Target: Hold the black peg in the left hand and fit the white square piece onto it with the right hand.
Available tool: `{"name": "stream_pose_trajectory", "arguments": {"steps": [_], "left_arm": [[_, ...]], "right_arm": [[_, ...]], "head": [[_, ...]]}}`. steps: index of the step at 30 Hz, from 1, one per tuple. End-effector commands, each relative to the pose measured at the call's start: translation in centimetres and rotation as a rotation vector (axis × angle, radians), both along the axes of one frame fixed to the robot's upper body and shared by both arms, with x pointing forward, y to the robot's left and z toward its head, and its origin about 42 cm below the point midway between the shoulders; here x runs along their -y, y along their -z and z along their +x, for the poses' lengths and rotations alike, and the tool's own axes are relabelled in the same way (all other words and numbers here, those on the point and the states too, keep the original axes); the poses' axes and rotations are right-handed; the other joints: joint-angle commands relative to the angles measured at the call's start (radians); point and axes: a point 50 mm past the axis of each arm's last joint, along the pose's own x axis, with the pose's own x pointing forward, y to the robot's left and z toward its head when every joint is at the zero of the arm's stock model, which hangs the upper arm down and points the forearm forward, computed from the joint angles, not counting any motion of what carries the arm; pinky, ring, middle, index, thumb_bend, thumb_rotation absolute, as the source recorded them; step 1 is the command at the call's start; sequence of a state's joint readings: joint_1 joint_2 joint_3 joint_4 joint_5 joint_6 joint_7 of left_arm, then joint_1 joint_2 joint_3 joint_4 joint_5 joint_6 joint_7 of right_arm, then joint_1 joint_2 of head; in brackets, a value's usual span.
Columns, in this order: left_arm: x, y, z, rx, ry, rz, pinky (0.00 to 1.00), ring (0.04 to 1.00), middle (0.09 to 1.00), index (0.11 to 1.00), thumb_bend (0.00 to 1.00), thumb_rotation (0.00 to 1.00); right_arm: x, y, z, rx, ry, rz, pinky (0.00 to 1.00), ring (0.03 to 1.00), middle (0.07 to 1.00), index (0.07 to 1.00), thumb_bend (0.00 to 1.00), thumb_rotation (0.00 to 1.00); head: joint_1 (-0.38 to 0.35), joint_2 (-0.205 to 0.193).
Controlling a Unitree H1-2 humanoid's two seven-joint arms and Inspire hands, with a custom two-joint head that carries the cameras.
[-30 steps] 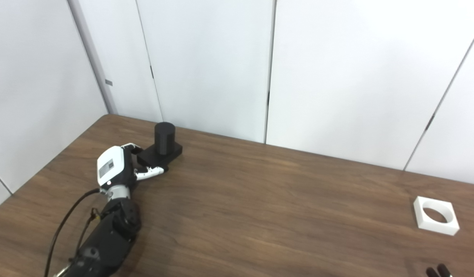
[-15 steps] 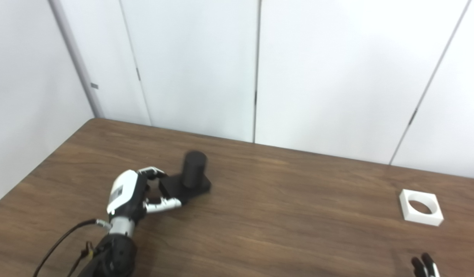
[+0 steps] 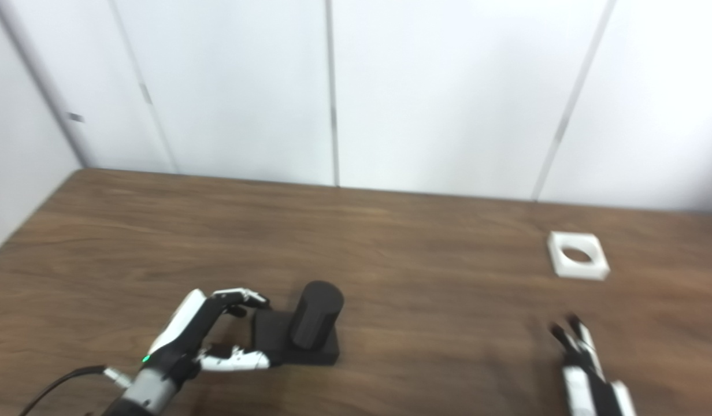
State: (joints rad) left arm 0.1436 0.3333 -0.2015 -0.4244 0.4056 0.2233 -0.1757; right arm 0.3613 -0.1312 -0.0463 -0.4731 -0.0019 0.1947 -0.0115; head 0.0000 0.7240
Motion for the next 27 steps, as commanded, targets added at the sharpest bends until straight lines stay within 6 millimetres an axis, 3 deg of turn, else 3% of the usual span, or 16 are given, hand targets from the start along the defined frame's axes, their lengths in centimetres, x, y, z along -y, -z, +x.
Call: {"name": "stream_pose_trajectory", "arguments": {"steps": [1, 6, 14, 17, 22, 27], "left_arm": [[0.6, -0.2, -0.8, -0.004, 0.084, -0.006, 0.70, 0.781, 0.745, 0.486, 0.52, 0.05], [1.5, 0.7, -2.3, -0.053, 0.167, 0.014, 0.72, 0.799, 0.758, 0.487, 0.52, 0.04], [3.1, 2.2, -3.6, -0.057, 0.287, 0.163, 0.73, 0.829, 0.773, 0.488, 0.52, 0.04], [3.4, 2.7, -3.8, -0.036, 0.309, 0.241, 0.75, 0.827, 0.769, 0.488, 0.52, 0.04], [3.9, 3.3, -4.1, 0.029, 0.317, 0.370, 0.87, 0.822, 0.753, 0.487, 0.52, 0.05], [4.3, 3.7, -4.2, 0.062, 0.321, 0.426, 0.88, 0.819, 0.745, 0.487, 0.52, 0.04]], "right_arm": [[-1.2, -1.1, 0.0, 0.045, 0.005, 0.019, 1.00, 0.999, 0.934, 1.000, 0.51, 1.00], [-1.6, -1.5, 0.5, 0.041, 0.008, -0.007, 1.00, 0.976, 0.915, 0.989, 0.57, 1.00], [-2.2, -2.0, 1.0, 0.041, 0.007, 0.016, 1.00, 0.971, 0.902, 0.985, 0.56, 1.00], [-2.3, -2.3, 1.1, 0.034, 0.007, 0.007, 1.00, 0.970, 0.896, 0.979, 0.56, 1.00], [-2.1, -2.4, 1.0, 0.025, 0.003, 0.004, 1.00, 0.970, 0.895, 0.981, 0.56, 1.00], [-1.9, -2.4, 1.0, 0.026, 0.007, 0.002, 1.00, 0.962, 0.891, 0.977, 0.56, 1.00]], "head": [[-0.016, 0.017], [-0.060, 0.065], [-0.089, 0.114], [-0.090, 0.121], [-0.091, 0.126], [-0.093, 0.123]]}}
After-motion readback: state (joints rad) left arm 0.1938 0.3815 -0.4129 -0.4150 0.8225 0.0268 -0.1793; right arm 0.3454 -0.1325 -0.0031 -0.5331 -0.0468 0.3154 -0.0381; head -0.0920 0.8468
